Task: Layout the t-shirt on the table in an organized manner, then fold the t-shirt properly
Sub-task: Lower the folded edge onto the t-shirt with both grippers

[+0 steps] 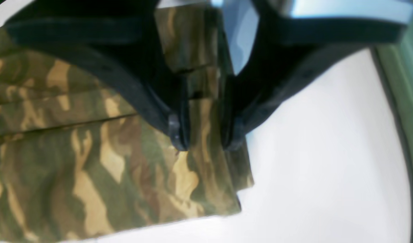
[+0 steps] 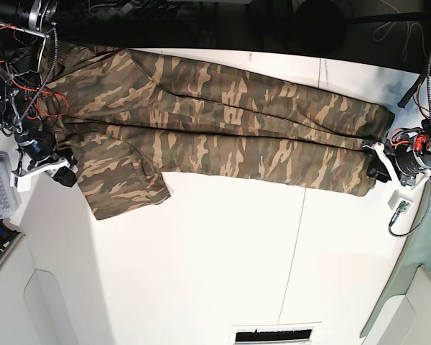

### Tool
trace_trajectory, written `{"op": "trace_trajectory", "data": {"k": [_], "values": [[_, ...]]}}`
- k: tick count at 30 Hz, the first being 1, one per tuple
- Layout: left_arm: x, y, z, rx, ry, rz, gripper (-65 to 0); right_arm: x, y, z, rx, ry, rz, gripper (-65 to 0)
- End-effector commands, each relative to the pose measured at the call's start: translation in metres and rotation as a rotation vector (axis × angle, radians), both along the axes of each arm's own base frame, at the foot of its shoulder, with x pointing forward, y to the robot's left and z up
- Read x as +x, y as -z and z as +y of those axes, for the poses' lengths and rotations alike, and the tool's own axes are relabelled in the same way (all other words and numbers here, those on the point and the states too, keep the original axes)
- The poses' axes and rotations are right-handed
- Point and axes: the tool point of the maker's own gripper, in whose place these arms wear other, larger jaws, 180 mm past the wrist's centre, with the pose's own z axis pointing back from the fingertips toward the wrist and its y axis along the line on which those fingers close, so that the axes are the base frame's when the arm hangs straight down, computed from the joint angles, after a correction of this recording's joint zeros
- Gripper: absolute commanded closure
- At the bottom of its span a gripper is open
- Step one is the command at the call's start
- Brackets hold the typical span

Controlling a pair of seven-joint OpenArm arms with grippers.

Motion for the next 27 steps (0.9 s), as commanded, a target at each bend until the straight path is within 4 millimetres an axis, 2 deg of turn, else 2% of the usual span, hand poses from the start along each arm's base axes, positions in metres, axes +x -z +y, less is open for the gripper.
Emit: {"op": "trace_trajectory", "data": {"k": [1, 6, 15, 18, 22, 25, 27], "values": [[0.014, -0.019, 0.005, 0.004, 0.005, -0.058, -21.2, 0.014, -0.018, -0.005, -0.001, 0.004, -0.061, -9.1], [0.024, -0.028, 0.006, 0.003, 0.002, -0.085, -21.2, 0.015, -0.018, -0.005, 0.0, 0.004, -0.063, 0.0], [0.058, -0.062, 0.009, 0.003, -0.025, -0.181, -21.2, 0.015, -0.018, -0.005, -0.001, 0.003, -0.062, 0.0], [0.062, -0.067, 0.011, 0.007, -0.036, -0.203, -21.2, 0.015, -0.018, -0.005, -0.001, 0.004, -0.062, 0.0], [0.058, -0.05, 0.018, -0.006, -0.07, -0.176, -21.2, 0.018, -0.021, -0.006, -0.001, 0.005, -0.071, 0.0], [0.05, -0.023, 0.022, -0.035, -0.119, -0.125, -21.2, 0.022, -0.025, -0.006, -0.001, 0.006, -0.081, 0.0], [0.043, -0.003, 0.014, -0.059, -0.115, -0.077, -21.2, 0.025, -0.028, -0.006, -0.001, 0.006, -0.088, 0.0]]}}
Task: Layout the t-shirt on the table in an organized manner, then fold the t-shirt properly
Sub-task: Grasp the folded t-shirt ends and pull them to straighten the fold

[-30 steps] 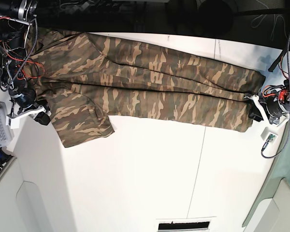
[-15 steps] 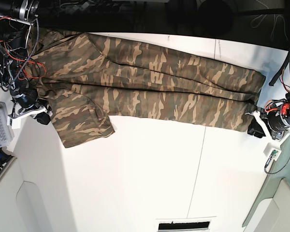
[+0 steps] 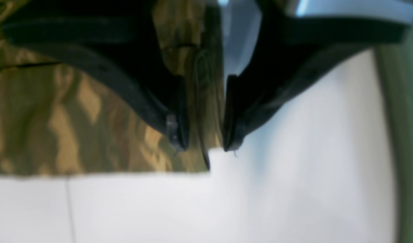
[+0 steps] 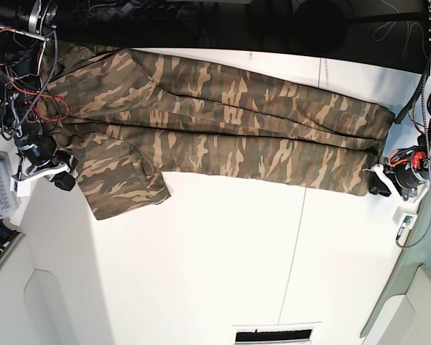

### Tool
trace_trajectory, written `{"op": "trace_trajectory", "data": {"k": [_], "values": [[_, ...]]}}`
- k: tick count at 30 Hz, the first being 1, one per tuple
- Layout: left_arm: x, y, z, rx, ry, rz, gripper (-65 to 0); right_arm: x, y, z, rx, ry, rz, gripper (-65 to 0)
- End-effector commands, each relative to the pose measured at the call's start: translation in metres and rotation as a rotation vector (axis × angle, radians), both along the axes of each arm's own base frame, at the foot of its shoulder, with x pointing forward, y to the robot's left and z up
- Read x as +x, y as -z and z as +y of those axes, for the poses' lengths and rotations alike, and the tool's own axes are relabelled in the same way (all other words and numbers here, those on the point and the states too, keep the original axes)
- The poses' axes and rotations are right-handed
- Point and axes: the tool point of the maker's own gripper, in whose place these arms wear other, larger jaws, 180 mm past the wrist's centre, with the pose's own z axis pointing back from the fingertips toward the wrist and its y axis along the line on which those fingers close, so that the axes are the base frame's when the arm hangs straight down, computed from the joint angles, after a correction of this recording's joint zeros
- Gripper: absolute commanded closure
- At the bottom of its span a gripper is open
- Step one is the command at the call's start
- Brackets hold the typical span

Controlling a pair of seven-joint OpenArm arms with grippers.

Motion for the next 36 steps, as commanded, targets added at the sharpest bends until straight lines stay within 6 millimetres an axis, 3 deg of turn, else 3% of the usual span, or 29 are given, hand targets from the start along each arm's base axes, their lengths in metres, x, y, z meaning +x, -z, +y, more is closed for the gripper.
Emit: {"op": "trace_trajectory", "data": {"k": [1, 2, 6, 8, 13, 19, 24, 30, 36], "values": [[0.013, -0.013, 0.001, -0.007, 0.01, -0.046, -21.2, 0.017, -0.021, -0.006, -0.002, 0.007, -0.07, 0.0], [0.01, -0.006, -0.003, -0.014, 0.014, -0.031, -21.2, 0.019, -0.023, -0.006, -0.002, 0.007, -0.075, 0.0], [0.006, 0.006, -0.011, -0.02, 0.018, -0.009, -21.1, 0.023, -0.026, -0.006, -0.001, 0.007, -0.082, -21.8], [0.007, 0.006, -0.012, -0.022, 0.018, -0.014, -21.2, 0.022, -0.025, -0.003, 0.003, 0.005, -0.081, -23.8], [0.008, 0.004, -0.012, -0.02, 0.019, -0.023, -21.1, 0.018, -0.015, 0.011, -0.017, -0.031, -0.051, -20.9], [0.006, 0.006, -0.011, -0.014, 0.02, -0.006, -21.1, 0.018, -0.011, 0.024, 0.004, -0.039, -0.048, 0.0], [0.005, 0.007, -0.008, 0.008, 0.026, 0.0, -21.1, 0.019, -0.014, 0.022, 0.005, -0.042, -0.059, 0.0], [0.003, 0.009, -0.007, 0.016, 0.028, 0.009, -21.1, 0.025, -0.042, 0.022, 0.0, -0.086, -0.081, 0.0], [0.003, 0.009, -0.007, 0.022, 0.03, 0.011, -21.1, 0.032, -0.092, 0.017, -0.008, -0.114, -0.161, 0.0]]}}
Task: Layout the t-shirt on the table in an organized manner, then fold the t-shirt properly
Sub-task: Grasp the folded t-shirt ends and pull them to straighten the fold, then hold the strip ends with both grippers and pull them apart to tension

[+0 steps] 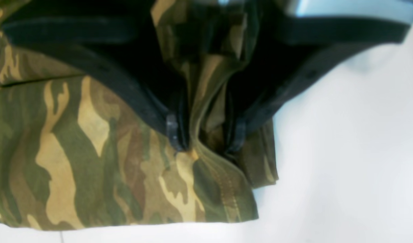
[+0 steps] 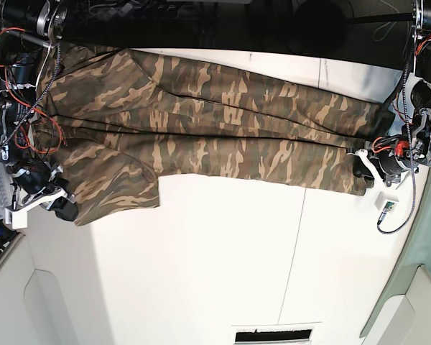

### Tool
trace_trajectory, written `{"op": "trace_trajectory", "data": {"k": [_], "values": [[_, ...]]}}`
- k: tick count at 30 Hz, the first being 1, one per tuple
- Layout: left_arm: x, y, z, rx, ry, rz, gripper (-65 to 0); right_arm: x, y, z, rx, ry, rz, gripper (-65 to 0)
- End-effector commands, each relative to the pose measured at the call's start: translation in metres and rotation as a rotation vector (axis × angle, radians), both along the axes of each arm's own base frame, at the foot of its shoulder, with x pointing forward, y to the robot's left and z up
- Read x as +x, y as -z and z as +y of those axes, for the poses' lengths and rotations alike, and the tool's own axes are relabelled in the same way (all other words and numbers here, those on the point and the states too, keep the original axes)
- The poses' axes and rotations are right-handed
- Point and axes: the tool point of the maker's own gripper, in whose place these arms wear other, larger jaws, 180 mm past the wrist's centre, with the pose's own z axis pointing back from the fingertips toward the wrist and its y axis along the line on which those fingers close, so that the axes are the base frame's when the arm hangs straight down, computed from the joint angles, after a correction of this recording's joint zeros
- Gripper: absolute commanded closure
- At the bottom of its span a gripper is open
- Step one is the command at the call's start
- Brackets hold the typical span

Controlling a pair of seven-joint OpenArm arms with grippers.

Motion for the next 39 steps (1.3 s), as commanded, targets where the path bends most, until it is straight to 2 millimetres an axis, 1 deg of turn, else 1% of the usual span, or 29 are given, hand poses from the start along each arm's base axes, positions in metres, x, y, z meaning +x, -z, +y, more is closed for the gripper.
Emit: {"op": "trace_trajectory", "data": {"k": [1, 3, 9, 16, 21, 27, 32, 35, 39], "values": [[0.014, -0.017, 0.008, 0.012, -0.002, -0.049, -21.1, 0.008, -0.024, -0.007, -0.008, 0.006, -0.073, 0.0], [0.014, -0.017, 0.009, 0.014, -0.001, -0.048, -21.1, 0.002, -0.028, -0.006, -0.032, -0.006, -0.084, 0.0], [0.013, -0.016, 0.01, 0.026, 0.003, -0.043, -21.1, -0.027, -0.021, -0.004, -0.049, -0.021, -0.072, 0.0], [0.006, -0.01, 0.012, 0.038, 0.006, -0.018, -21.1, -0.062, -0.027, 0.004, -0.103, -0.061, -0.084, 0.0], [0.005, -0.01, 0.013, 0.045, 0.008, -0.016, -21.1, -0.086, -0.031, 0.01, -0.145, -0.093, -0.083, 0.0], [0.004, -0.009, 0.014, 0.057, 0.011, -0.009, -21.1, -0.12, -0.032, 0.016, -0.189, -0.125, -0.058, 0.0], [0.004, -0.009, 0.014, 0.057, 0.011, -0.009, -21.1, -0.15, -0.034, 0.007, -0.219, -0.112, -0.032, 0.0], [0.004, -0.01, 0.015, 0.059, 0.011, -0.007, -21.1, -0.166, -0.035, 0.001, -0.201, -0.09, -0.016, 0.0], [0.003, -0.009, 0.015, 0.059, 0.01, -0.002, -21.1, -0.187, -0.02, 0.002, -0.183, -0.085, 0.046, 0.0]]}}
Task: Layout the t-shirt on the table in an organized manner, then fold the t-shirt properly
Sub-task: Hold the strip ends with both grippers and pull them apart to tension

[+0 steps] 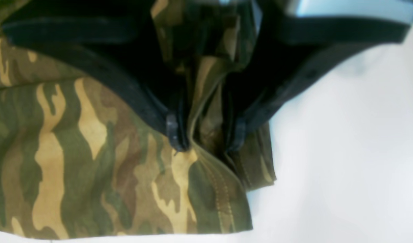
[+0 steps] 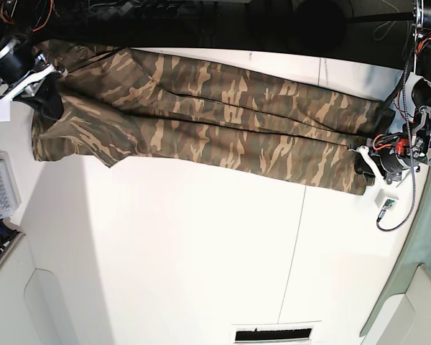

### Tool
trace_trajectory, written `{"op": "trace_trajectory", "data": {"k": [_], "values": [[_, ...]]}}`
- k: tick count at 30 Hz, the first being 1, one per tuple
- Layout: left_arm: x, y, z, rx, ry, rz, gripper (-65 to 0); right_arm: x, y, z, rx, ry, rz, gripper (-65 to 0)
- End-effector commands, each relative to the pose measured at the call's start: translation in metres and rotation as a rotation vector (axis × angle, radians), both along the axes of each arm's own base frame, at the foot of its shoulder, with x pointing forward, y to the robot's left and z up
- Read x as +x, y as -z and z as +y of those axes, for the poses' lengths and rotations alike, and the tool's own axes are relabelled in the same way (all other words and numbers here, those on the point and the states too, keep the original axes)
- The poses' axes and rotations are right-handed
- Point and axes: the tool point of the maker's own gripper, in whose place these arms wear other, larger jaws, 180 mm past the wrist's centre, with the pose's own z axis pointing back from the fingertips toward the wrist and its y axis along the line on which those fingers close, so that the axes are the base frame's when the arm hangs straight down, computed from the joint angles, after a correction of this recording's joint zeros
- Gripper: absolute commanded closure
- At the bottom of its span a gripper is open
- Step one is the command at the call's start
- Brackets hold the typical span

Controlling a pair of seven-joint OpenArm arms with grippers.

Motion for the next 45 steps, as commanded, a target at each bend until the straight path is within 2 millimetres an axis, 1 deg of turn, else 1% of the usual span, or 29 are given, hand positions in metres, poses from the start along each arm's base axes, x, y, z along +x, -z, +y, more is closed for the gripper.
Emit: {"op": "trace_trajectory", "data": {"k": [1, 6, 7, 10, 11, 12, 16, 18, 20, 23, 27, 28, 29, 31, 34, 35, 38, 42, 45], "values": [[0.009, -0.012, 0.01, 0.02, -0.003, -0.026, -21.1, 0.002, -0.007, -0.001, 0.011, 0.007, -0.03, 0.0], [0.009, -0.012, 0.01, 0.02, -0.003, -0.025, -21.1, -0.005, 0.008, 0.001, 0.046, 0.036, 0.008, 0.0], [0.008, -0.012, 0.01, 0.021, -0.004, -0.022, -21.1, -0.006, 0.009, 0.001, 0.049, 0.039, 0.011, -4.1], [0.008, -0.011, 0.01, 0.021, -0.003, -0.019, -21.1, -0.005, 0.009, 0.002, 0.056, 0.045, 0.005, -21.8], [0.008, -0.012, 0.01, 0.021, -0.003, -0.019, -21.1, -0.003, 0.008, 0.002, 0.057, 0.046, -0.002, -25.4], [0.008, -0.012, 0.01, 0.021, -0.004, -0.02, -21.1, -0.002, 0.006, 0.002, 0.058, 0.049, -0.009, -27.1], [0.008, -0.012, 0.004, 0.0, 0.029, -0.019, -21.1, 0.007, 0.0, 0.002, 0.06, 0.052, -0.041, -27.1], [0.008, -0.014, 0.0, -0.024, 0.043, -0.023, -21.1, 0.013, -0.007, 0.002, 0.055, 0.051, -0.063, -27.1], [0.008, -0.017, 0.0, -0.042, 0.048, -0.03, -21.2, 0.019, -0.018, 0.002, 0.046, 0.051, -0.101, -27.1], [0.012, -0.029, 0.003, -0.065, 0.053, -0.057, -21.2, 0.03, -0.037, -0.001, 0.028, 0.057, -0.162, -27.1], [0.02, -0.051, 0.011, -0.066, 0.06, -0.097, -23.8, 0.044, -0.048, 0.0, 0.029, 0.06, -0.205, -26.8], [0.021, -0.055, 0.013, -0.068, 0.061, -0.102, -24.1, 0.047, -0.048, 0.001, 0.021, 0.057, -0.208, -24.8], [0.021, -0.058, 0.013, -0.072, 0.062, -0.101, -24.1, 0.05, -0.047, 0.002, 0.009, 0.049, -0.207, -18.7], [0.021, -0.063, 0.012, -0.079, 0.067, -0.095, -24.1, 0.053, -0.042, 0.007, -0.018, 0.026, -0.195, 0.0], [0.021, -0.066, 0.011, -0.079, 0.068, -0.085, -24.1, 0.057, -0.031, 0.018, -0.045, -0.016, -0.166, 0.0], [0.021, -0.067, 0.012, -0.078, 0.058, -0.084, -24.1, 0.057, -0.023, 0.022, -0.052, -0.031, -0.146, 0.0], [0.022, -0.069, 0.02, -0.068, 0.011, -0.086, -24.1, 0.053, 0.007, 0.035, -0.053, -0.073, -0.066, 0.0], [0.019, -0.066, 0.022, -0.064, 0.001, -0.068, -24.1, 0.047, 0.051, 0.046, -0.031, -0.104, 0.055, 0.0], [0.013, -0.062, 0.021, -0.071, -0.001, -0.045, -24.1, 0.045, 0.07, 0.05, 0.007, -0.099, 0.107, 0.0]]}}
